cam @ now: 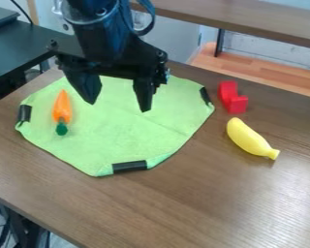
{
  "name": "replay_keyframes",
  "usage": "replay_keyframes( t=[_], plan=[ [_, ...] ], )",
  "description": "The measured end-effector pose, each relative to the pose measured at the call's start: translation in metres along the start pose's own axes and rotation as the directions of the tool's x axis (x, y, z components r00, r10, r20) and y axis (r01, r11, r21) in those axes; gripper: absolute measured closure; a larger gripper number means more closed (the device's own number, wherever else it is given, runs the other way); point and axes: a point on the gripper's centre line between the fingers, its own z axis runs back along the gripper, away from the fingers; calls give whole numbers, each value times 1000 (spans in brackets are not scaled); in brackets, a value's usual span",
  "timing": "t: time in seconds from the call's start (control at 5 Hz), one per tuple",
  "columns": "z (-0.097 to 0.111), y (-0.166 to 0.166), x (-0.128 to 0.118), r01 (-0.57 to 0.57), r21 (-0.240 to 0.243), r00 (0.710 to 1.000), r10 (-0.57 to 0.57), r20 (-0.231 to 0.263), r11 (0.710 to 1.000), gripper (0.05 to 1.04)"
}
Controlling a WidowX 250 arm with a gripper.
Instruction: Fold the cloth from top right to bottom left to cover the orange figure
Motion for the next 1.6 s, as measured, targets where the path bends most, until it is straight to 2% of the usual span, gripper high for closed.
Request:
replay_keyframes(
  t=[0.2,0.4,0.6,0.8,1.0,1.4,1.6],
  plan=[
    [-5,1,-2,-4,9,1000,4,-12,1000,83],
    [-34,-8,8,-70,60,998,70,4,996,83],
    [-66,-19,26,-136,106,989,129,70,985,83],
    [-98,-34,51,-179,113,976,162,149,977,83],
    [-116,-46,72,-192,122,970,169,175,974,83],
    [-145,-55,111,-266,155,954,237,184,951,83],
    [-160,-58,121,-277,175,952,246,181,945,83]
  ],
)
